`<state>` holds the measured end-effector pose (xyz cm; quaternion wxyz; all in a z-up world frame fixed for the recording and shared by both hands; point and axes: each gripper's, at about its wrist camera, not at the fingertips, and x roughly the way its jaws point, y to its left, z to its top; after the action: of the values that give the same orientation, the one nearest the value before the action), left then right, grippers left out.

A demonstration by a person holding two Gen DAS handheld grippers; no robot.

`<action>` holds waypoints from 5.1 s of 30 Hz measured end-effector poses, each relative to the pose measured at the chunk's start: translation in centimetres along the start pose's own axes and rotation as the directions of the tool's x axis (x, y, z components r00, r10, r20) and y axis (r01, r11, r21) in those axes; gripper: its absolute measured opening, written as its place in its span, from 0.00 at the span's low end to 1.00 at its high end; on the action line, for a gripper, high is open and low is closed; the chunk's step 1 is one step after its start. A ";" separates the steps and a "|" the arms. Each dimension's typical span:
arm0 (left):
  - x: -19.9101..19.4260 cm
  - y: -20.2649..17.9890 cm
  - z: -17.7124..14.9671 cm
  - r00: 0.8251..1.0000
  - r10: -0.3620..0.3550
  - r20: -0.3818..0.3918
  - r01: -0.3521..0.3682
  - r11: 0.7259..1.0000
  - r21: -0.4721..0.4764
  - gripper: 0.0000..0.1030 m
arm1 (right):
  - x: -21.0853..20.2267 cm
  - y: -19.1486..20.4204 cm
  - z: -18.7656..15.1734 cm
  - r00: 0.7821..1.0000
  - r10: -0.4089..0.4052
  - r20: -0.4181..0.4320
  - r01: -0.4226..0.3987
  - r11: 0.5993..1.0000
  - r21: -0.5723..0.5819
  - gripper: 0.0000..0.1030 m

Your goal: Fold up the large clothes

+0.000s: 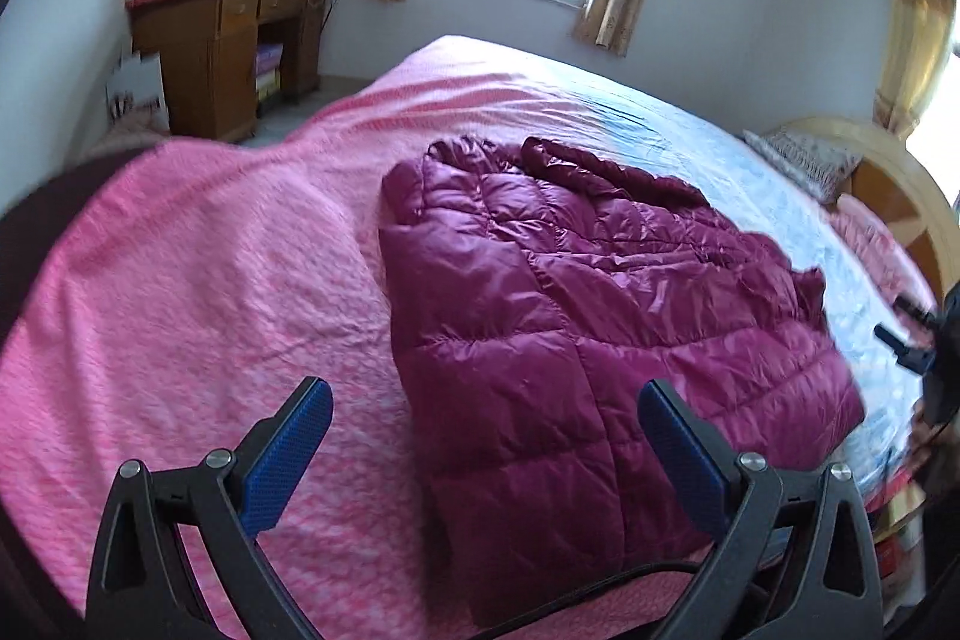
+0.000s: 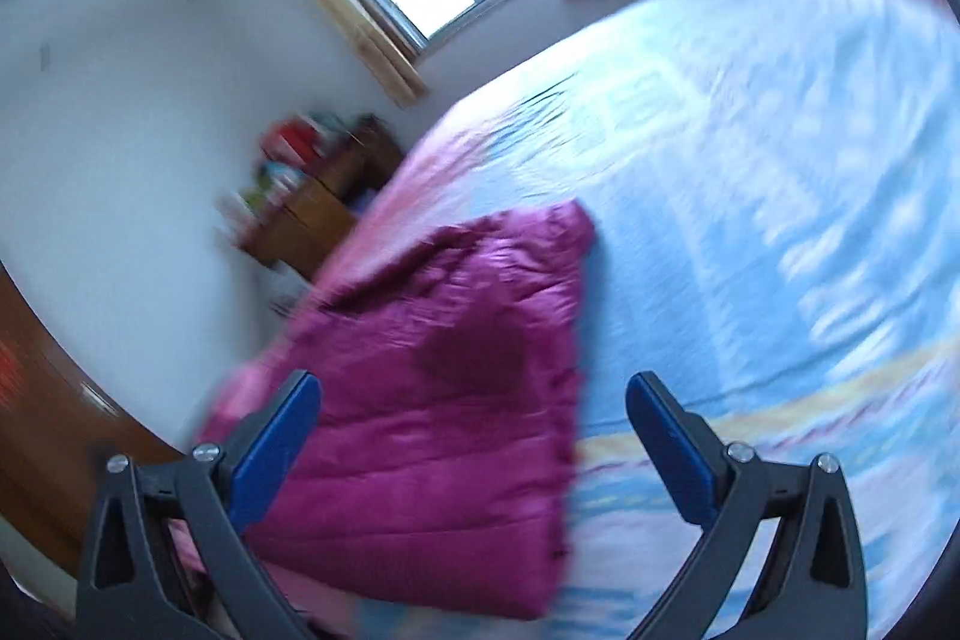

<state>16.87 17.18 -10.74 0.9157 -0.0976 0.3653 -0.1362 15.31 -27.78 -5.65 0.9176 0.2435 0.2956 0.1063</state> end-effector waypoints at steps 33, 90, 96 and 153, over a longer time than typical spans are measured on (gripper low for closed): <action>-1.9 -5.8 4.7 0.981 -0.073 0.179 0.063 0.996 0.065 0.16 | 1.0 7.1 1.0 0.991 -0.091 0.097 0.120 0.926 -0.358 0.14; 23.2 -5.5 12.9 0.832 0.554 -0.005 -0.550 0.828 0.111 0.26 | 27.5 11.0 0.1 0.959 -0.227 -0.171 0.158 0.926 -0.342 0.33; 21.3 -6.4 13.0 0.869 0.494 -0.027 -0.488 0.865 0.122 0.26 | 27.6 9.8 0.7 0.961 -0.191 -0.201 0.129 0.949 -0.287 0.33; 21.2 -13.9 8.8 0.950 0.313 0.001 -0.312 0.947 0.070 0.78 | 21.5 5.4 -0.9 0.966 -0.251 -0.058 0.236 0.953 -0.190 0.25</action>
<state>35.24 -2.00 -14.21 0.9267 -0.0059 0.3758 -0.0026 31.70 -15.47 -14.08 0.9292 0.1159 0.3496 0.0288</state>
